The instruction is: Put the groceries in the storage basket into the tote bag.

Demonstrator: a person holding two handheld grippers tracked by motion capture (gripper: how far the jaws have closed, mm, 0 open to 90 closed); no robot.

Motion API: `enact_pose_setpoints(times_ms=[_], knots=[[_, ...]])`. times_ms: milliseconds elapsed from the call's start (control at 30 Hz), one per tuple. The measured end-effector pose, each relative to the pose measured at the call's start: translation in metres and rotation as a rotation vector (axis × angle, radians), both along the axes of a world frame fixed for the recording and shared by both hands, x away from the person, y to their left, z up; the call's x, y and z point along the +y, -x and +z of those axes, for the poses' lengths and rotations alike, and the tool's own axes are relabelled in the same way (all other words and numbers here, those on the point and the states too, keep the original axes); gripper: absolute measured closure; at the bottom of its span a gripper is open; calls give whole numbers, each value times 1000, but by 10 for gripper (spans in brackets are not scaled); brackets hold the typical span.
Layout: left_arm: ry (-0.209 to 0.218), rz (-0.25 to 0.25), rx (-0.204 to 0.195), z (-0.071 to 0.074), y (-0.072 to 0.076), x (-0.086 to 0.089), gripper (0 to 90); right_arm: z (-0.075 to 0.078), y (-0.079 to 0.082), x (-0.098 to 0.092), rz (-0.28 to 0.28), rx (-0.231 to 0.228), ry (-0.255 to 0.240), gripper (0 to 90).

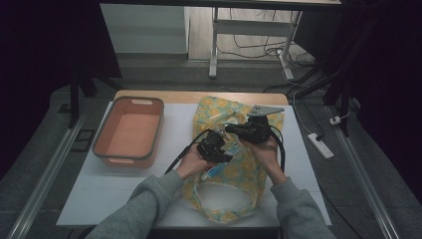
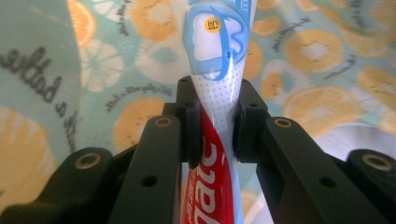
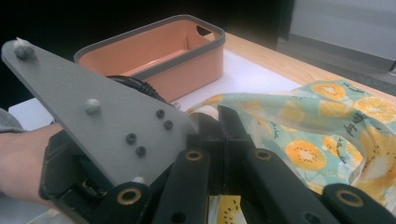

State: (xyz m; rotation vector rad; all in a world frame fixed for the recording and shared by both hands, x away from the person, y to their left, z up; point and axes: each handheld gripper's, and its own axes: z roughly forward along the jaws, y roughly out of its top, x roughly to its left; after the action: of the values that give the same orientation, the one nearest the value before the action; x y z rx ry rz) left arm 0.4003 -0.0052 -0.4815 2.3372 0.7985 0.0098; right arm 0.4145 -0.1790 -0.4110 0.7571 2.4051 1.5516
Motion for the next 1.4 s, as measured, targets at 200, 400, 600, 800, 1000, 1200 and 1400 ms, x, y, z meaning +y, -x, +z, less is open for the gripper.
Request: enact_pose_setpoints(times_ms=[200,400,600,800,1000,1200,1400], knots=[[-17,32,-3,-10,-10,2,739,-3,-2,0,-10,10,11,899],[23,31,-4,-8,-10,6,717,-5,-4,-1,-9,17,6,899],[-16,-1,-17,-4,5,9,485,-6,-5,-5,-19,20,8,899],[43,-7,-76,14,26,34,420,-9,-7,-6,-22,34,17,898],[95,5,-117,27,39,61,412,-14,-7,-3,-10,47,38,898],[117,6,-137,33,50,82,401,-20,-4,-3,-2,65,55,898],[88,33,-173,37,56,111,396,-28,6,-10,-2,77,79,898]])
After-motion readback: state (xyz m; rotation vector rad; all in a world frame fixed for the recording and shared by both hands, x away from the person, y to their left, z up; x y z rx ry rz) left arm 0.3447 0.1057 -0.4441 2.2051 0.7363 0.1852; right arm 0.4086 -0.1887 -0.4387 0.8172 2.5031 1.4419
